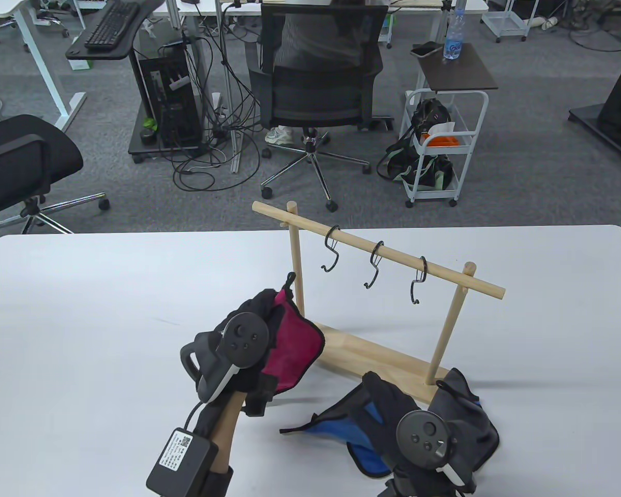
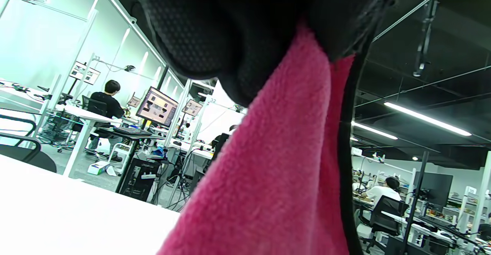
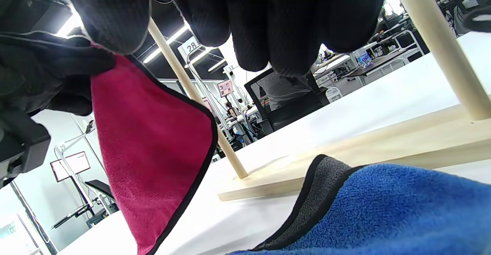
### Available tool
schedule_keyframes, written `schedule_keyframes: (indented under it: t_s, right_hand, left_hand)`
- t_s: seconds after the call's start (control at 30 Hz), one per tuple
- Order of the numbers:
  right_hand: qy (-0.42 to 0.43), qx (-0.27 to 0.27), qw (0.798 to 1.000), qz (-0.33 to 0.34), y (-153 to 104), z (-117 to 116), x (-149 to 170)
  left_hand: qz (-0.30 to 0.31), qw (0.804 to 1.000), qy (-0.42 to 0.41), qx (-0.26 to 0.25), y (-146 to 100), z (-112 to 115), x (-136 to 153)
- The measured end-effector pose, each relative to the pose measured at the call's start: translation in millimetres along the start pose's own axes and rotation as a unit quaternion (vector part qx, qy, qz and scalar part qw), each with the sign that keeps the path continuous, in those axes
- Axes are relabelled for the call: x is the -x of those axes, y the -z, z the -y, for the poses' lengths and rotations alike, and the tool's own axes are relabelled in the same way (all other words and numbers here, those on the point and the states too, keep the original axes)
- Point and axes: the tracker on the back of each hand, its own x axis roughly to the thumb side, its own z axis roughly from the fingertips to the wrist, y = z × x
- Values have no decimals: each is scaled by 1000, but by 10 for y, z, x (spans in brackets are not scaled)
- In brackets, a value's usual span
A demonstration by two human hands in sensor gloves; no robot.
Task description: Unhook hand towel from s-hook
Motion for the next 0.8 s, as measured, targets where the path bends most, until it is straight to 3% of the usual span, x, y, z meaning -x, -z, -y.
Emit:
schedule_keyframes:
  t_s: [0.37, 0.8]
  right_hand:
    - [-2, -4, 1000, -1, -3, -10, -8]
    - [-1, -10, 1000, -1, 0, -13, -14]
  left_hand:
    - [-40, 999, 8, 6, -154, 83, 448]
    - [-77, 995, 40, 54, -255, 481, 861]
